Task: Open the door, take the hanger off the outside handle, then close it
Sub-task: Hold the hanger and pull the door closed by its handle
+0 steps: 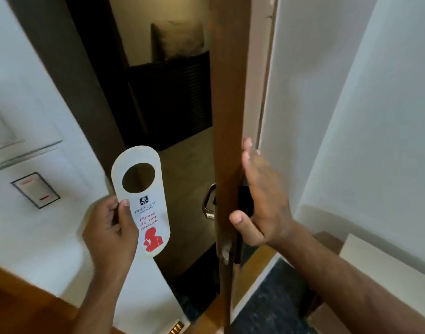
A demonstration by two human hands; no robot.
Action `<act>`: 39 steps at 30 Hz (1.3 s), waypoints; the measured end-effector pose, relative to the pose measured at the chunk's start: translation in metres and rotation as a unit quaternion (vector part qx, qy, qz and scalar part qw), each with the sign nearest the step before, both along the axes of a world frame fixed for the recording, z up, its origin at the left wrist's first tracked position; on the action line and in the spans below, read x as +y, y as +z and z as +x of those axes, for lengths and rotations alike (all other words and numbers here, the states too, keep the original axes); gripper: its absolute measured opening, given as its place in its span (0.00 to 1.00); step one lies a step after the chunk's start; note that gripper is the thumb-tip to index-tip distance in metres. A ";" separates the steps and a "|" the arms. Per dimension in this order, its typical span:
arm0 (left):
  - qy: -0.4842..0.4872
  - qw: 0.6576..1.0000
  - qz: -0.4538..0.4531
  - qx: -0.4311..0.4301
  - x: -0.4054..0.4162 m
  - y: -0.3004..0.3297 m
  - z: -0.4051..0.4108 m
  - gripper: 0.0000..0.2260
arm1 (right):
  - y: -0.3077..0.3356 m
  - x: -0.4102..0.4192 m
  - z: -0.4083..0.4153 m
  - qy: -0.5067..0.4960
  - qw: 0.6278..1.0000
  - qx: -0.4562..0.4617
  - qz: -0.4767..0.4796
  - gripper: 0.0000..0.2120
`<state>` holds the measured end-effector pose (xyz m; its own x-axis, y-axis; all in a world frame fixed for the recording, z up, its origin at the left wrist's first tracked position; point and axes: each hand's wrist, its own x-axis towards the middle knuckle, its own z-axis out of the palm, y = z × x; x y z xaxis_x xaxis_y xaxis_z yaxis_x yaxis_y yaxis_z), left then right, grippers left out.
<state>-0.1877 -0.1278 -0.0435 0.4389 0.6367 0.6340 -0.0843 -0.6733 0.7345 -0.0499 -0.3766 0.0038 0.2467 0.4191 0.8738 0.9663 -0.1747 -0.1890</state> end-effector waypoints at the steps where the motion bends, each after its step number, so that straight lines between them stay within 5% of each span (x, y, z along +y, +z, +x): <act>1: 0.010 1.000 -0.004 0.001 0.006 0.003 -0.008 0.11 | -0.007 0.007 0.003 0.004 0.999 0.014 -0.032 0.36; 7: 0.062 0.998 0.000 -0.032 0.014 0.022 -0.028 0.05 | -0.075 0.053 0.056 -0.060 0.951 0.192 -0.234 0.39; 11: 0.096 0.995 0.026 -0.021 0.012 0.034 -0.036 0.07 | -0.100 0.112 0.075 -0.033 0.909 0.072 -0.410 0.41; 19: 0.168 0.986 -0.015 -0.015 0.016 0.034 -0.033 0.07 | -0.109 0.201 0.115 0.072 0.919 0.098 -0.375 0.33; 22: 0.194 0.981 -0.025 -0.019 0.011 0.034 -0.027 0.08 | -0.113 0.232 0.118 0.069 0.910 0.177 -0.368 0.26; 27: 0.217 0.976 -0.022 -0.017 0.013 0.030 -0.029 0.05 | -0.135 0.268 0.119 0.056 0.897 0.294 -0.326 0.29; 39: 0.222 0.974 -0.007 -0.038 0.018 0.024 -0.025 0.02 | -0.143 0.306 0.134 0.077 0.909 0.260 -0.317 0.28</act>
<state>-0.2128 -0.1098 -0.0192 0.0704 0.7616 0.6443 0.1588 -0.6462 0.7465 0.0841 -0.0702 -0.1396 0.4530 0.8621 0.2272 0.7971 -0.2775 -0.5362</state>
